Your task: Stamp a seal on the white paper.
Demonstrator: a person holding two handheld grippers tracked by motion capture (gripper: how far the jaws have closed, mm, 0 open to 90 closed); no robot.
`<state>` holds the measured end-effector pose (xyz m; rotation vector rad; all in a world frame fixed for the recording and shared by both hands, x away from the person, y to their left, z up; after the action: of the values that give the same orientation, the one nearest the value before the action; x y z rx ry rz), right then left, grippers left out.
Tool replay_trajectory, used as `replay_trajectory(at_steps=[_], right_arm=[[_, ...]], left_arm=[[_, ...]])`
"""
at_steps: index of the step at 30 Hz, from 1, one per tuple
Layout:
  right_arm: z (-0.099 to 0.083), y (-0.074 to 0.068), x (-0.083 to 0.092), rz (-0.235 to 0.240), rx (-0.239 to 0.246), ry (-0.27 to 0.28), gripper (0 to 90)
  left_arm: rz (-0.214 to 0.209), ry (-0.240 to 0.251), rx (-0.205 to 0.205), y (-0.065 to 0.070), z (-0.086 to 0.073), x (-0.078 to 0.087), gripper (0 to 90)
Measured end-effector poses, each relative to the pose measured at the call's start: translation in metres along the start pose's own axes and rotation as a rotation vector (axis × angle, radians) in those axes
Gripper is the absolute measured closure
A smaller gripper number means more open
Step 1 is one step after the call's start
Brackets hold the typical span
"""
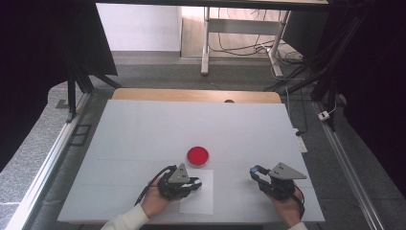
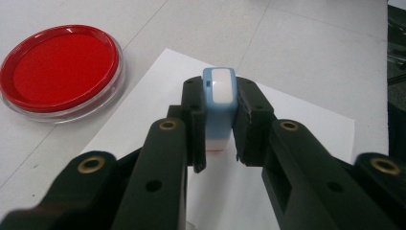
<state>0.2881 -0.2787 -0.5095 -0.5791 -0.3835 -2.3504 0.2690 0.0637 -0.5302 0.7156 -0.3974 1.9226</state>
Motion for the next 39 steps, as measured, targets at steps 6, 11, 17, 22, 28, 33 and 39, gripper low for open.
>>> replay_trajectory(at_steps=[6, 11, 17, 22, 28, 33, 39], right_arm=[[0.0002, -0.0006, 0.0004, 0.000, -0.002, 0.000, 64.3], [0.0004, -0.0012, 0.0002, 0.001, 0.000, 0.002, 64.3], [0.0001, -0.0007, 0.0003, -0.003, -0.003, 0.000, 64.3], [0.0003, -0.0011, 0.0006, -0.009, 0.000, -0.005, 64.3], [0.0001, -0.0009, -0.0001, -0.004, 0.002, -0.003, 64.3], [0.0005, -0.0015, -0.0001, -0.006, 0.003, -0.006, 64.3], [0.0004, -0.0014, 0.0000, -0.003, 0.003, -0.004, 64.3]], left_arm=[[0.004, -0.003, -0.003, 0.0007, 0.0001, -0.0002, 76.0], [0.013, -0.006, 0.002, 0.0018, 0.0000, -0.0003, 76.1], [0.025, -0.005, -0.001, 0.0036, -0.0005, -0.0004, 76.1], [0.022, -0.009, 0.000, 0.0034, -0.0003, -0.0003, 76.2], [0.024, -0.022, -0.016, 0.0035, 0.0010, -0.0004, 76.2], [0.033, -0.030, -0.028, 0.0050, 0.0018, -0.0006, 76.2], [0.030, -0.030, -0.022, 0.0043, 0.0018, -0.0006, 76.2]])
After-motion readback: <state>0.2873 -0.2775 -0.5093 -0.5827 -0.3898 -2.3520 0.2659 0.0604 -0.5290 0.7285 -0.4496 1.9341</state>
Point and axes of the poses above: each handheld gripper's, and its own axes: x roughly backward along the jaws, z roughly out of its top, y roughly to its right, the point moved 1 cm from there along -x, roughly forward along the jaws, and after that the axes turned 1 degree about -z, right-handed, at the moved point
